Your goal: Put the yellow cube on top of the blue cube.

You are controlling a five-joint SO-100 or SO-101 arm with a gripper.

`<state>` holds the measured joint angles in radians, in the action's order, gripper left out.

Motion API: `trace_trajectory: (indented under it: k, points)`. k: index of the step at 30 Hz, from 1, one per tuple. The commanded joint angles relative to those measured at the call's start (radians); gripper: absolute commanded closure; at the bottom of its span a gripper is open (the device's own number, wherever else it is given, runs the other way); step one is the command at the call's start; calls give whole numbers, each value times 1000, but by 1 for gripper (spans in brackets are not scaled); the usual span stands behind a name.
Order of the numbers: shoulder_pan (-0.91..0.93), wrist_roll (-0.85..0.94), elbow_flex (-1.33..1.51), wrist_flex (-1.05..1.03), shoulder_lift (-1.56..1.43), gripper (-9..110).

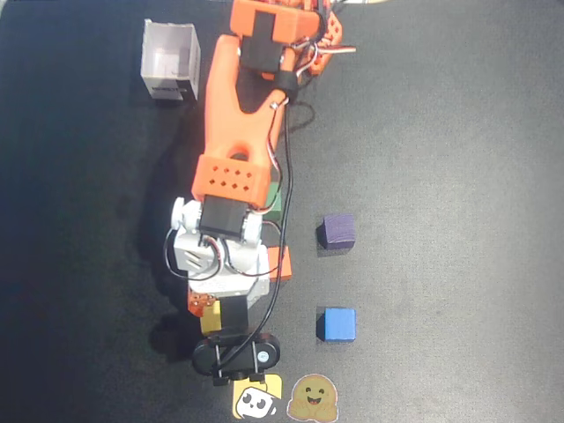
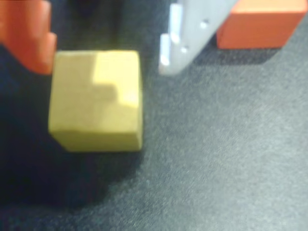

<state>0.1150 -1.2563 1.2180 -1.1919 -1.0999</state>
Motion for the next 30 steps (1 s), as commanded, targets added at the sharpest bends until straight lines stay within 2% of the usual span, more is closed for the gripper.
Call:
trace_trajectory:
  k: [1, 7, 21, 30]
  points:
    - [-6, 21, -58, 12, -2, 82]
    - [-6, 26, -71, 15, 25, 77]
    - [2, 26, -71, 48, 97, 77]
    - [12, 25, -63, 54, 115, 85]
